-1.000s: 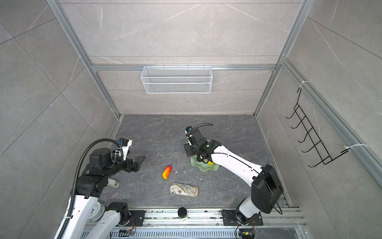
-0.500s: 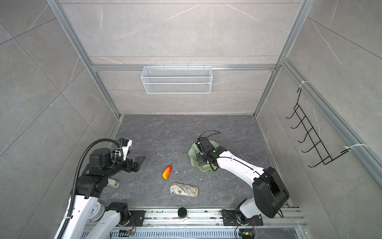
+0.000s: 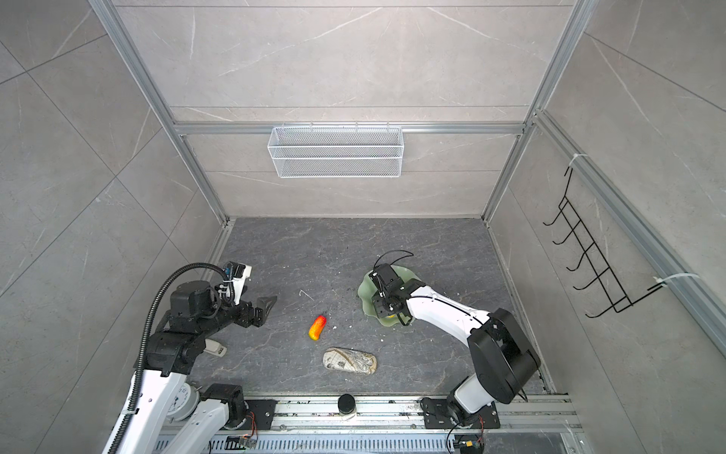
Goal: Place and organize the fake fruits in the fruit bowl
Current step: 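Place the yellow bell pepper in the bowl and release it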
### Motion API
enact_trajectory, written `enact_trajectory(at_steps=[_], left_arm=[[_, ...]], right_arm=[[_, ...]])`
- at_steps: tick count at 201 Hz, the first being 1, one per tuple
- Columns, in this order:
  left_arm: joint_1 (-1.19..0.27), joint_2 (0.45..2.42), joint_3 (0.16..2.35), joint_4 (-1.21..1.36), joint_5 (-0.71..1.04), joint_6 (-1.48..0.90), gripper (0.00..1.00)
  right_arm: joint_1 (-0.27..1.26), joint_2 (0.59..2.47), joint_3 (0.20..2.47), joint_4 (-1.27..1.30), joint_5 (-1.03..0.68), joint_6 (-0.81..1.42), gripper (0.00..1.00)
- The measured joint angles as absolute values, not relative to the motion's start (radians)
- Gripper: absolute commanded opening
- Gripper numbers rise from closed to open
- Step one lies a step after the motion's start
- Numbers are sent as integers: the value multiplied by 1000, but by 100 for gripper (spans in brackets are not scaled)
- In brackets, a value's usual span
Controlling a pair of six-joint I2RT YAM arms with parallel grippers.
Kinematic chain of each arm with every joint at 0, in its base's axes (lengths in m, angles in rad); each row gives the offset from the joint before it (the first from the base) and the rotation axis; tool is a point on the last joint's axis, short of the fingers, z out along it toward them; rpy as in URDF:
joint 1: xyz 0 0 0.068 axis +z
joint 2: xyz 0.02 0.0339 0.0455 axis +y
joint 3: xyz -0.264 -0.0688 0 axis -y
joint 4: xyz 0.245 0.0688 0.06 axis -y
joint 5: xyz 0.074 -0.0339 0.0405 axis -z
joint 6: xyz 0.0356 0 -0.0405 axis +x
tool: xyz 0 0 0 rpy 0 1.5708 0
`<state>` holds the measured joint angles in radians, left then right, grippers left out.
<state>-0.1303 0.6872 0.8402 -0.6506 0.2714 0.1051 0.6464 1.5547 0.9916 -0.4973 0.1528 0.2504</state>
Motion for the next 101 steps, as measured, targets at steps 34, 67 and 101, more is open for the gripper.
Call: enact_trajectory(at_steps=[34, 67, 101], left_arm=[[-130, 690, 840, -651, 271, 105, 100], [-130, 694, 840, -651, 271, 105, 100], [-130, 694, 840, -651, 271, 105, 100]], right_arm=[[646, 1580, 992, -477, 155, 251, 42], [646, 1601, 995, -450, 167, 254, 50], [646, 1619, 1007, -434, 173, 255, 70]])
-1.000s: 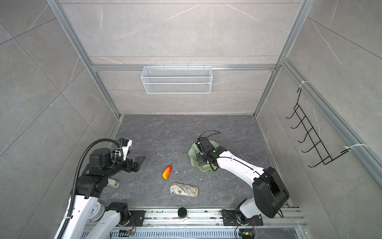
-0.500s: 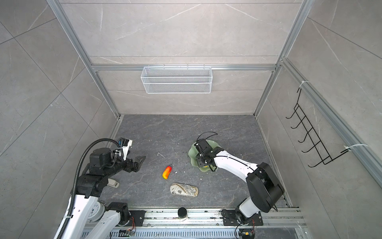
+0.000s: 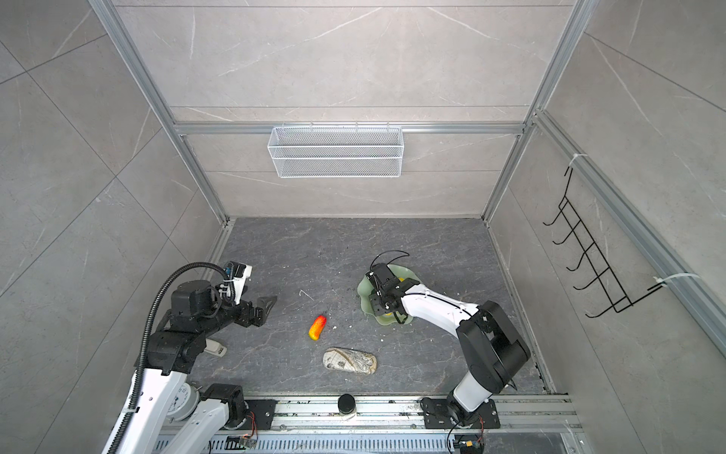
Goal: Place and organize the fake fruits in the fruit bowl
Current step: 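Place the yellow bell pepper in the bowl and release it, then move the right gripper to the red-yellow pepper and grasp it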
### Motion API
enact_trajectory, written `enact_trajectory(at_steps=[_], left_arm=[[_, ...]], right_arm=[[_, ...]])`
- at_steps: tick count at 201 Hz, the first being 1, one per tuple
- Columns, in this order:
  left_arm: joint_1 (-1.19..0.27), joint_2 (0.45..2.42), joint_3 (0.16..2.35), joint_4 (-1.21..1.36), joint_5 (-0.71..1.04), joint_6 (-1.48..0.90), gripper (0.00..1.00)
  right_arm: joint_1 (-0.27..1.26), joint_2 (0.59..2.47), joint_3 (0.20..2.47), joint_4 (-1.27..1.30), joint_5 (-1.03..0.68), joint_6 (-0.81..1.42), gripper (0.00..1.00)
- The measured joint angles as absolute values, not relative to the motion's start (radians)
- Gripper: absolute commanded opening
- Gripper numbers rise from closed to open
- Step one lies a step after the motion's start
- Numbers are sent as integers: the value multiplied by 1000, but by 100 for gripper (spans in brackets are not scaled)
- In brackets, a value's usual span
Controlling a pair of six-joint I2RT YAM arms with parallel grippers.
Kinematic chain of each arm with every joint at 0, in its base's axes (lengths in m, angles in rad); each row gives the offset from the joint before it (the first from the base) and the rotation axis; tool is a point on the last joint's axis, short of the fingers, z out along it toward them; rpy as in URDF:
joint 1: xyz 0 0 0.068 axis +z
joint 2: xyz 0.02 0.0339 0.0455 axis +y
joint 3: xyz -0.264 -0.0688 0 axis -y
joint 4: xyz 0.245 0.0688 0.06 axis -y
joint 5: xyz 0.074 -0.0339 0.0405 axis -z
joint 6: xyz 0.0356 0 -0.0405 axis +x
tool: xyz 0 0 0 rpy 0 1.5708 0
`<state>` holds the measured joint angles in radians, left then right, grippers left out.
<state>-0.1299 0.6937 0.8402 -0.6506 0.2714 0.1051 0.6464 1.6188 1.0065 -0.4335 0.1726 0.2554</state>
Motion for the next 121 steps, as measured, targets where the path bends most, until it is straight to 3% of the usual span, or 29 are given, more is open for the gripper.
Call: enact_trajectory(at_steps=[66, 121], left_arm=[[-130, 701, 840, -651, 271, 105, 100], [-130, 702, 840, -651, 271, 105, 100]], right_arm=[[647, 1540, 1053, -485, 192, 231, 99], [746, 1498, 1160, -498, 170, 205, 99]])
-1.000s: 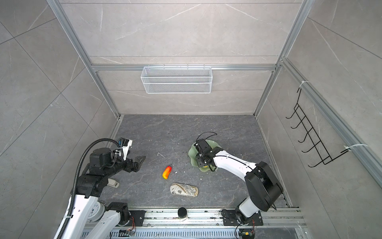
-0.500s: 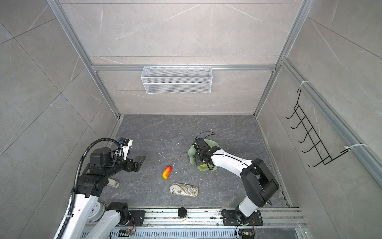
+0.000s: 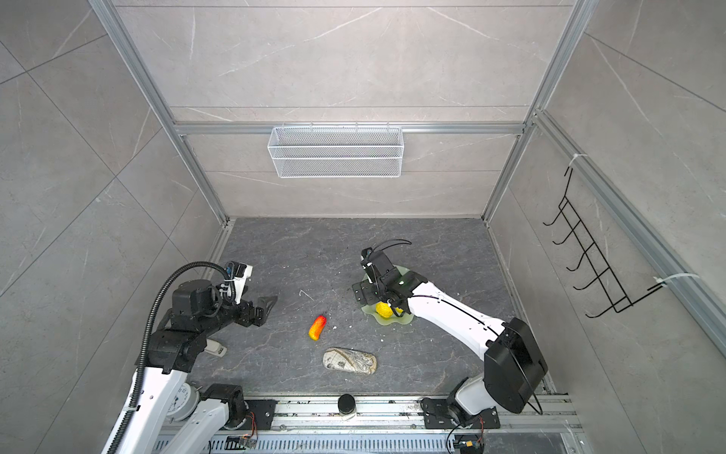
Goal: Place and organize the fake fruits in the fruit bowl
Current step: 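Move the right gripper to the red-yellow pepper and grasp it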
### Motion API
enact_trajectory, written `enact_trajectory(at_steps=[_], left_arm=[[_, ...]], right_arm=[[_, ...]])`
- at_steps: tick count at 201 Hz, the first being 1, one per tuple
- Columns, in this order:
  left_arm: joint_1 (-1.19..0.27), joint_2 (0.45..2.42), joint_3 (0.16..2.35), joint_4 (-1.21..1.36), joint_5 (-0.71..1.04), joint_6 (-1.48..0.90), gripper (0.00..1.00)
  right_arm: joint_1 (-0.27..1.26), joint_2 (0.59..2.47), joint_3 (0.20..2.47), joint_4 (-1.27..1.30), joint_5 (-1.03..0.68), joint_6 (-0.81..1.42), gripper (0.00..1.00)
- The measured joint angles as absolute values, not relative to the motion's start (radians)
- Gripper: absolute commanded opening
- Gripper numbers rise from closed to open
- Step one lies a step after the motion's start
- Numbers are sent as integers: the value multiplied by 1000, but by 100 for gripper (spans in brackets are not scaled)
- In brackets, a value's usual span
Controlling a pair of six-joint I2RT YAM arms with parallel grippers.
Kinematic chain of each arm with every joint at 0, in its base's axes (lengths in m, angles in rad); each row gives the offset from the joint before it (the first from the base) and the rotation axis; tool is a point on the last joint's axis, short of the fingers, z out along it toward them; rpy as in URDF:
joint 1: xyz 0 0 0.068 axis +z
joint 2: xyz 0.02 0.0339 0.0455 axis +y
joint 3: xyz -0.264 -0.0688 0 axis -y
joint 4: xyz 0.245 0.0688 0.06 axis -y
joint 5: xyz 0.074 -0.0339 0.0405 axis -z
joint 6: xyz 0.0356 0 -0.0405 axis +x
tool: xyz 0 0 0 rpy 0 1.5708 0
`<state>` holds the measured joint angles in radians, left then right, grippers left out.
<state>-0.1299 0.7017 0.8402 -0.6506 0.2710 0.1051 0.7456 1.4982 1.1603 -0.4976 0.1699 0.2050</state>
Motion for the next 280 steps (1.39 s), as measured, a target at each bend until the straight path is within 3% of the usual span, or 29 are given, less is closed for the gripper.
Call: enact_trajectory(at_steps=[80, 218, 280], left_arm=[[-130, 702, 840, -651, 271, 105, 100], [-130, 693, 840, -651, 271, 105, 100], [-130, 691, 840, -651, 271, 105, 100]], right_arm=[[1016, 1826, 1349, -421, 96, 286, 99], [1050, 2020, 1393, -402, 9, 427, 92], [1050, 2101, 1507, -403, 3, 425, 75]])
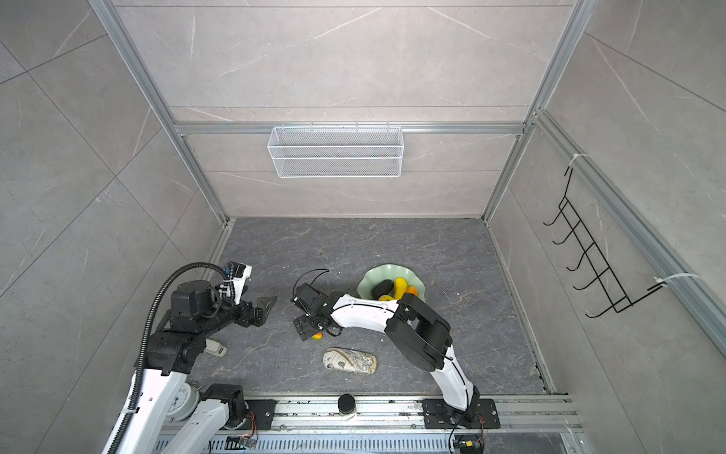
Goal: Place and organize the fake fruits in the fruit bowl
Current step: 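Move the right gripper to the red-yellow pepper and grasp it, then carry the red-yellow pepper into the bowl and release it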
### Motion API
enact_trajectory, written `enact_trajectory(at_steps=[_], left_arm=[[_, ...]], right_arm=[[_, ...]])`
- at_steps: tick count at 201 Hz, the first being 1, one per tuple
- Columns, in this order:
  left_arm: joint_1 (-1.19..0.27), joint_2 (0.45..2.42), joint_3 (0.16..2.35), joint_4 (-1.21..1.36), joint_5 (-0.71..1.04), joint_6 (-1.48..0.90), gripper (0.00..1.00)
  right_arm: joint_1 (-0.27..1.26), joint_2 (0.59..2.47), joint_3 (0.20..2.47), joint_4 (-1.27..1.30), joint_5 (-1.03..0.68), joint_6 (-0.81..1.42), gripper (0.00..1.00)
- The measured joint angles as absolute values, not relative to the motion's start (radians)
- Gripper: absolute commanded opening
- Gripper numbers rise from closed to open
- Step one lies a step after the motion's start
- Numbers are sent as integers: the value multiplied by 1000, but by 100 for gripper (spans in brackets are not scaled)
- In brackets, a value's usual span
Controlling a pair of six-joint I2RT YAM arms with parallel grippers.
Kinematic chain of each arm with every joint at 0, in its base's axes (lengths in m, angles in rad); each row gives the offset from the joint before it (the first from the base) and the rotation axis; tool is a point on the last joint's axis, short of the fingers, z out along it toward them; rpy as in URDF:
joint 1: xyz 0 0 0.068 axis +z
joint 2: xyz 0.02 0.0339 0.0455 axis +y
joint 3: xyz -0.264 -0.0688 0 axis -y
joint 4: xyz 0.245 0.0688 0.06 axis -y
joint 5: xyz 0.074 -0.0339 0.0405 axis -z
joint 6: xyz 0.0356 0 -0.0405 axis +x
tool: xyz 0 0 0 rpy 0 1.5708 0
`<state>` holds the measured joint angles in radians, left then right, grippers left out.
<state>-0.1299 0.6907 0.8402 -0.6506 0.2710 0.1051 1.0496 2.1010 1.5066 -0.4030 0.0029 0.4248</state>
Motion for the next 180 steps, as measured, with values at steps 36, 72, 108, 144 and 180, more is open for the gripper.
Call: enact_trajectory(at_steps=[36, 72, 108, 144, 180], left_arm=[[-130, 691, 840, -651, 271, 105, 100], [-130, 691, 840, -651, 270, 105, 100], [-130, 691, 840, -651, 269, 105, 100], [-130, 691, 840, -651, 268, 105, 100], [-130, 691, 840, -651, 268, 105, 100]], right_arm=[[1050, 2129, 1534, -410, 3, 419, 61], [1050, 2133, 1534, -422, 2, 405, 36], [1050, 2133, 1536, -430, 4, 403, 23], [1047, 2108, 1533, -455, 22, 392, 20], [989, 1945, 1464, -437, 34, 390, 20]])
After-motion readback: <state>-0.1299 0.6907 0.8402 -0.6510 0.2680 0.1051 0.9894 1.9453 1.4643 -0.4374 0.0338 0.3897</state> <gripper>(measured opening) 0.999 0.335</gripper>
